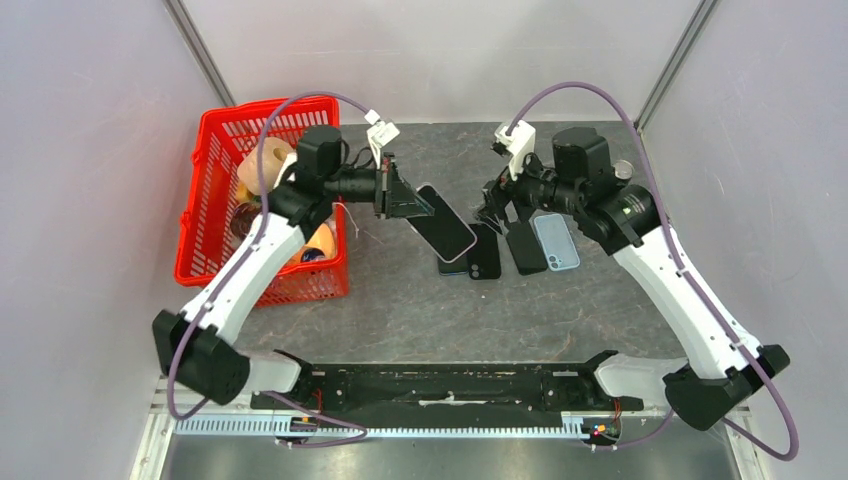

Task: Take the phone out of the phone case
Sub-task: Pick up the phone at the center of the board.

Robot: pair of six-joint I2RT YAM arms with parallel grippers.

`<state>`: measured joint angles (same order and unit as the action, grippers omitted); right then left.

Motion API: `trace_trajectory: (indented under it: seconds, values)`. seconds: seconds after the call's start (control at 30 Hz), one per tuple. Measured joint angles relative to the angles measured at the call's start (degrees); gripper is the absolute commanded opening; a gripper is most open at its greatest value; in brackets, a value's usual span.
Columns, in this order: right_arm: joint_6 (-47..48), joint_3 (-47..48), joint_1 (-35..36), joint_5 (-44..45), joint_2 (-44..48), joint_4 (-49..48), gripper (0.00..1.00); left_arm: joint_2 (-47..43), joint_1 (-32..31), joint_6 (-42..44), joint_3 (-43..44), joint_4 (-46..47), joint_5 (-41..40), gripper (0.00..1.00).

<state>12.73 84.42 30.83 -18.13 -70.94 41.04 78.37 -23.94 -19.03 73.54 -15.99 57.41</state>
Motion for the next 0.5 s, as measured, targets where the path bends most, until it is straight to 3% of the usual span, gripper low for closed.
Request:
trace_trajectory:
  seconds: [0.23,0.5]
  values:
    - [-0.5,1.2,-2.3,-17.8,1.1,4.6,0.84,-9.8,-0.1,2.5,-0.2,6.1,7.7,0.02]
    - [-0.7,1.2,-2.5,-31.7,-2.2,5.5,0.81,-11.4,-1.7,2.3,-2.5,10.6,11.8,0.02]
